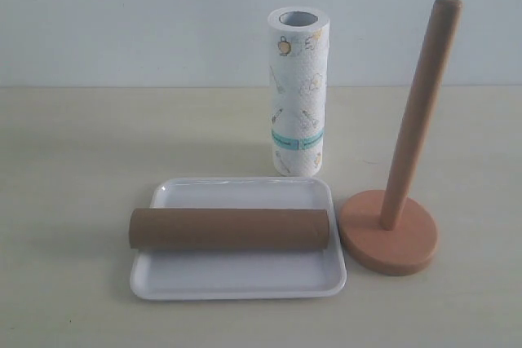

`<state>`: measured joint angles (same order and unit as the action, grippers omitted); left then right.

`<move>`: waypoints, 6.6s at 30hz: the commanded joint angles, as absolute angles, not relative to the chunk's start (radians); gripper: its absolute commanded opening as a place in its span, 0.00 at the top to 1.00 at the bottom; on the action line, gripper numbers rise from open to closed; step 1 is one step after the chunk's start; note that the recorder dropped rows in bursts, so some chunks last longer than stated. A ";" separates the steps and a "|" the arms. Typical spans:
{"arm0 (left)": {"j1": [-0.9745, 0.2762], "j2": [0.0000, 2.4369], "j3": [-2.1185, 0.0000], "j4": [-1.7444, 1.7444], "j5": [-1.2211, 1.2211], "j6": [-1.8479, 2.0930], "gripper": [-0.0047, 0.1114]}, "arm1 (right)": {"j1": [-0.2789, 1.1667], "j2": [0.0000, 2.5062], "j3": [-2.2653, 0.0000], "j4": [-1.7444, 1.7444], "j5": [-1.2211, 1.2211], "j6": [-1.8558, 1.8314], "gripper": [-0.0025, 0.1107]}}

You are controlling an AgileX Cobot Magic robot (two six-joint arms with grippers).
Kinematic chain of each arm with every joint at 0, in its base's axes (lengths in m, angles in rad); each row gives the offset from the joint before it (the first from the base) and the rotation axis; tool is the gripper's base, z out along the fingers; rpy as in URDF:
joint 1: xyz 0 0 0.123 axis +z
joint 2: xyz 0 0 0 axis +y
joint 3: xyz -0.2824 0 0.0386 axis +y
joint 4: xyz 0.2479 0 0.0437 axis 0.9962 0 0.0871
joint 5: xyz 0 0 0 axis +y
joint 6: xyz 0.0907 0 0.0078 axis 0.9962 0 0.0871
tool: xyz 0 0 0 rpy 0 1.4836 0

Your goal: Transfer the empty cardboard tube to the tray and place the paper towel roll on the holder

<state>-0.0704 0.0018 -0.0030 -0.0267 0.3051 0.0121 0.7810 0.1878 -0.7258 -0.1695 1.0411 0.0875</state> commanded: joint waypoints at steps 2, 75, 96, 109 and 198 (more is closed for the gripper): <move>-0.080 0.000 0.000 -0.028 0.294 0.016 0.92 | 0.501 0.182 -0.722 -0.192 0.889 0.076 0.98; -0.080 0.000 0.000 -0.028 0.291 0.016 0.92 | 0.059 0.000 0.000 -0.024 0.336 0.032 0.98; -0.080 0.000 0.000 -0.028 0.291 0.016 0.92 | 0.059 0.000 0.000 -0.024 0.343 0.034 0.98; -0.080 0.000 0.000 0.043 0.250 0.020 0.92 | 0.059 0.000 0.000 -0.024 0.343 0.036 0.98; -0.289 1.909 -0.883 0.902 -1.221 -0.527 0.02 | 0.059 0.000 0.000 -0.014 0.335 0.042 0.98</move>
